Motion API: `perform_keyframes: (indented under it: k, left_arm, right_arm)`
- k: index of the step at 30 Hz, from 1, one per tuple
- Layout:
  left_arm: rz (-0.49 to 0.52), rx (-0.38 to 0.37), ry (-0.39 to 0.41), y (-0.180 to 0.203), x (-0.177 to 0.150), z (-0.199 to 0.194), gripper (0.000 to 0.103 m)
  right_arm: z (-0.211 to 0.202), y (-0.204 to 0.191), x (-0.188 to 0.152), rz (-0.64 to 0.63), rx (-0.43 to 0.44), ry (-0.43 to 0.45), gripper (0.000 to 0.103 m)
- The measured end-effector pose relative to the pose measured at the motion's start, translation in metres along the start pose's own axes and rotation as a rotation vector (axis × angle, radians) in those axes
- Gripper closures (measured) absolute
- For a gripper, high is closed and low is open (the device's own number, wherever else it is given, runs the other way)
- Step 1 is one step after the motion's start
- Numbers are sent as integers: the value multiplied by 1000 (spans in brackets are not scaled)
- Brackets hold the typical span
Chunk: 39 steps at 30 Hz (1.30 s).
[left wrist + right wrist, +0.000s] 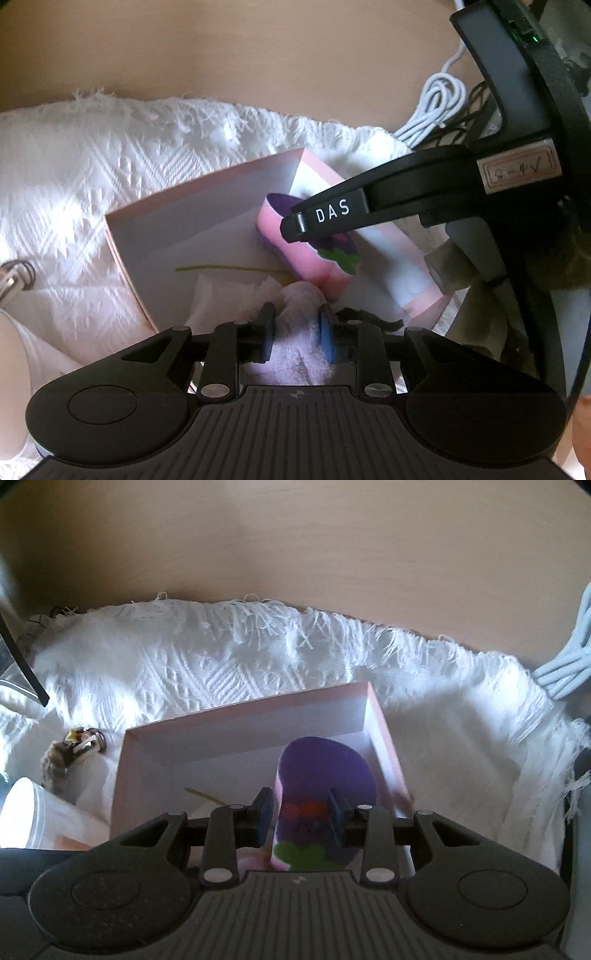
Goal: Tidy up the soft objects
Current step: 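Open both grippers to drop the towel and sponge into the pink box, then grasp the brown fur keychain with the left gripper while the right moves toward the black cable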
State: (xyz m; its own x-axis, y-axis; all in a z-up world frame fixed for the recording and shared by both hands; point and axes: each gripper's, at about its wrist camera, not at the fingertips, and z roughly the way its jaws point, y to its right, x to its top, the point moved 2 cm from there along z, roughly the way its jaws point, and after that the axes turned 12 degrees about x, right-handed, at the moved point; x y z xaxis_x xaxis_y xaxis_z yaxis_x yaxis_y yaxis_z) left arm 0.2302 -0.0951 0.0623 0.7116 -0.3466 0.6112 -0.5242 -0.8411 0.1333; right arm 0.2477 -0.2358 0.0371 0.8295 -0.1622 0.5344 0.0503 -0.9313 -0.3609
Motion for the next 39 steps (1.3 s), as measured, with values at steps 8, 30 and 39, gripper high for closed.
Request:
perform_keyframes:
  k: [8, 30, 39]
  left_arm:
    - [-36, -68, 76, -6, 4, -37, 75]
    - [-253, 161, 197, -192, -14, -160, 75]
    - [-314, 273, -42, -258, 4, -153, 75]
  right_arm:
    - [-63, -26, -4, -55, 22, 126, 56]
    - [-88, -151, 35, 25, 217, 159, 54]
    - [-85, -239, 91, -113, 302, 131, 50]
